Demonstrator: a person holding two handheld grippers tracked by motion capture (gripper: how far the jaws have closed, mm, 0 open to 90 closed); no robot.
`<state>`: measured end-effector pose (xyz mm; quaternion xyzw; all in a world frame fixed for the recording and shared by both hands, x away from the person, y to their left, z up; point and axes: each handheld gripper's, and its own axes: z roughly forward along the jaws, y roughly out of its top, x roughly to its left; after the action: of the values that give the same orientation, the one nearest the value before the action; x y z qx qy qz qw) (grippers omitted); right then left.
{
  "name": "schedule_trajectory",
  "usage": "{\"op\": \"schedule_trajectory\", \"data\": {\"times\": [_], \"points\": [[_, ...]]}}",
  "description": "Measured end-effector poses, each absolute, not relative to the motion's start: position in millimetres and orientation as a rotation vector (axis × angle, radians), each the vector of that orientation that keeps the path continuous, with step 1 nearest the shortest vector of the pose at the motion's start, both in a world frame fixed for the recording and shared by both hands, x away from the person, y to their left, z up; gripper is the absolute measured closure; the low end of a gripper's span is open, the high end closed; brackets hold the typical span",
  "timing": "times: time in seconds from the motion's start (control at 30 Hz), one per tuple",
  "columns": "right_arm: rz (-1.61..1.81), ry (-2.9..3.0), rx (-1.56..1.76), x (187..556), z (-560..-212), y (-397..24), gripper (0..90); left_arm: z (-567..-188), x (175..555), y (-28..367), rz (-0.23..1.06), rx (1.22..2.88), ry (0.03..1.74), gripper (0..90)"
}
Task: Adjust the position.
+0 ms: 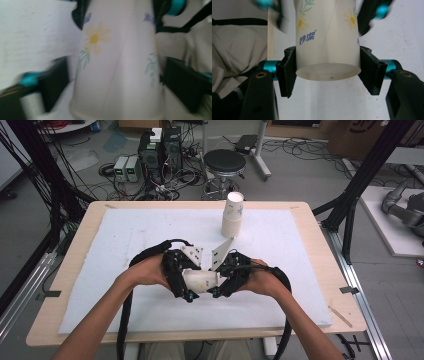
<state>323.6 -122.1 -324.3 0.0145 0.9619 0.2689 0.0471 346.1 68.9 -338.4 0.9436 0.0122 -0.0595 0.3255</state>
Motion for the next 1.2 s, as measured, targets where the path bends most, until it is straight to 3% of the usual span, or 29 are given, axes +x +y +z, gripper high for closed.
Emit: {"op": "schedule_trajectory", "data": {"times": [0.4,0.77,1.2], "points": [[0.866,2.933,0.056,325,-326,-127,38.2,-332,349,80,-0.108,2.399,0.049,2.0],[1.179,2.832,0.161,324,-331,-159,38.2,-330,339,114,-0.048,2.116,0.103,2.0],[1.486,2.693,0.223,319,-352,-179,38.2,-368,322,144,0.003,1.818,0.201,2.0]]}}
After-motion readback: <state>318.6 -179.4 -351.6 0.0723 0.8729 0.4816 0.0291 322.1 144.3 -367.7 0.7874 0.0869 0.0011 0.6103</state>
